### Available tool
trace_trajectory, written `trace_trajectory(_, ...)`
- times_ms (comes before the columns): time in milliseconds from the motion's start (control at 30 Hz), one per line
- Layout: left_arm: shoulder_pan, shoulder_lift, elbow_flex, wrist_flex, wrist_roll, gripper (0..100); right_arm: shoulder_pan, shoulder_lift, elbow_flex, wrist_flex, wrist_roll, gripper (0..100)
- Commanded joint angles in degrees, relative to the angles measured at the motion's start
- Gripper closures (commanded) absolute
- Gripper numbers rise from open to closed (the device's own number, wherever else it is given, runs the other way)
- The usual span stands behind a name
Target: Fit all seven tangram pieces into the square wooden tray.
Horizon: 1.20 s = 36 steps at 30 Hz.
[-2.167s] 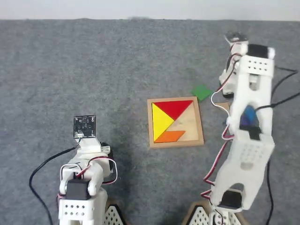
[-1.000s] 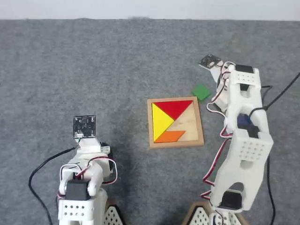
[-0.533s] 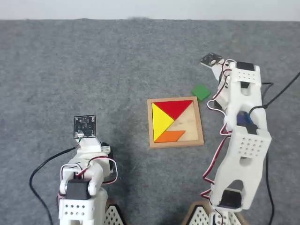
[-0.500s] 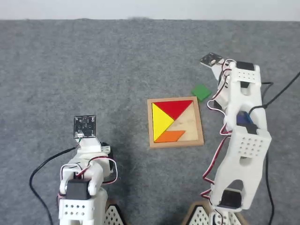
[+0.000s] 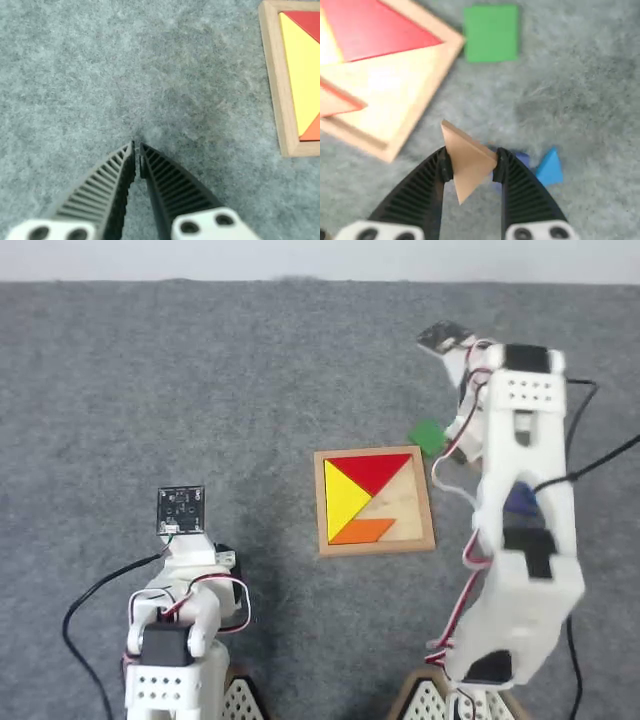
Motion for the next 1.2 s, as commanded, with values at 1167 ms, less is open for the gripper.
trace_trajectory(1167,-0.4,-1.1,-0.7,0.1,-0.6,99,-26.0,-12.7,36.7,-29.7,7.4,98.8)
